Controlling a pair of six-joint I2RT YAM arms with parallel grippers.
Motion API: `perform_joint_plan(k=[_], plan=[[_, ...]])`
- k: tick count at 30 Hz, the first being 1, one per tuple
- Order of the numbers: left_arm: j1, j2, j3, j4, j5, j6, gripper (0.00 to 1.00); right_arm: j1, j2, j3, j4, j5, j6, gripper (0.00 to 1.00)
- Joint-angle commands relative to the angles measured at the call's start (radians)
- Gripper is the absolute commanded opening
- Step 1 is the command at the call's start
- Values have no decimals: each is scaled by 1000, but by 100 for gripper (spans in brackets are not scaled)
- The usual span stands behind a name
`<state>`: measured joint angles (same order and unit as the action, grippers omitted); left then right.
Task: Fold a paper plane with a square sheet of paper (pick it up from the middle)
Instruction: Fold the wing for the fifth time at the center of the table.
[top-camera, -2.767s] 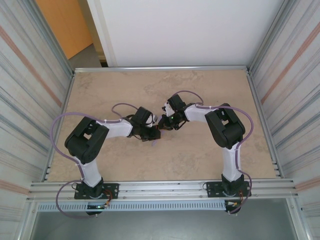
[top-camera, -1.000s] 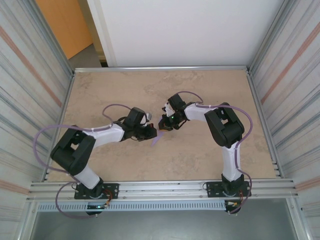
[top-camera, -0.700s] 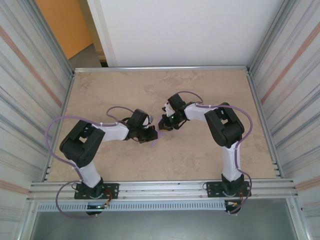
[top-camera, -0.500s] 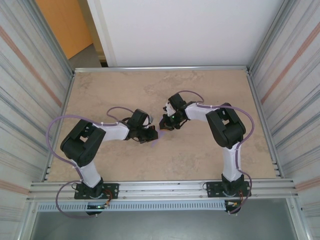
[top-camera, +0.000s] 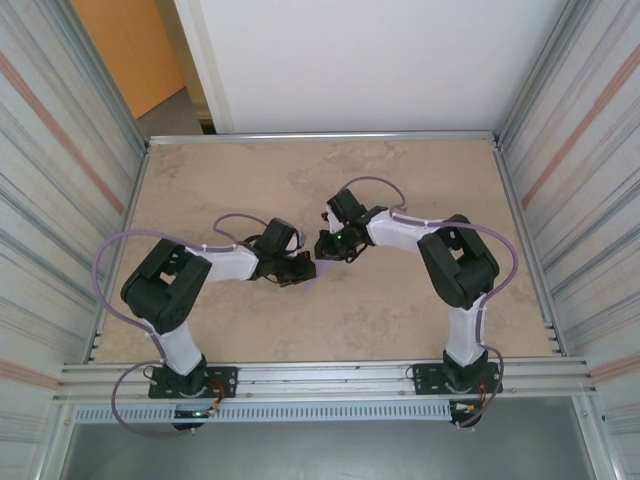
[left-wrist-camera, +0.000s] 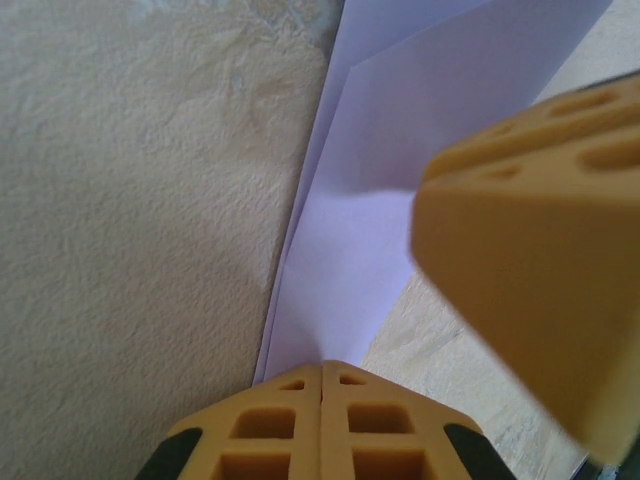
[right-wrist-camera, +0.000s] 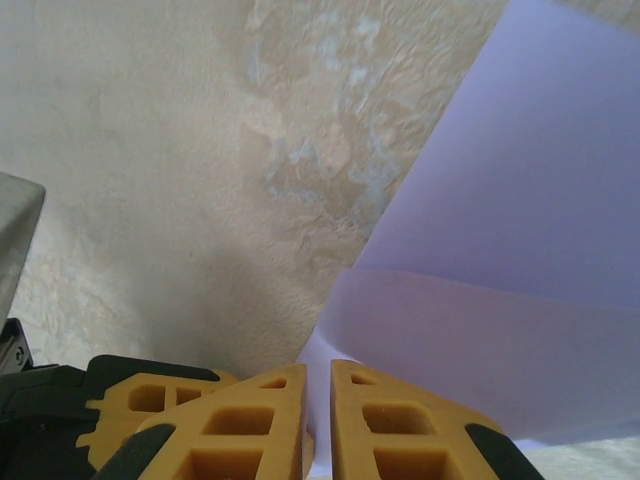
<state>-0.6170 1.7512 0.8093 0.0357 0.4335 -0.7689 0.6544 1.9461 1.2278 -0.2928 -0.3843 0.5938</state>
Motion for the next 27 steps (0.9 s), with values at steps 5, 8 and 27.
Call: perform_joint_plan(k=[5, 8, 27], plan=[[-9, 52, -50, -76, -40, -44, 0, -2, 21, -93, 127, 74, 105, 13], [-9, 51, -69, -70, -45, -66, 0, -29, 15, -157, 202, 87, 129, 13], [-32, 61, -199, -6, -50, -173, 0, -278, -35, -325, 422, 103, 161, 14]])
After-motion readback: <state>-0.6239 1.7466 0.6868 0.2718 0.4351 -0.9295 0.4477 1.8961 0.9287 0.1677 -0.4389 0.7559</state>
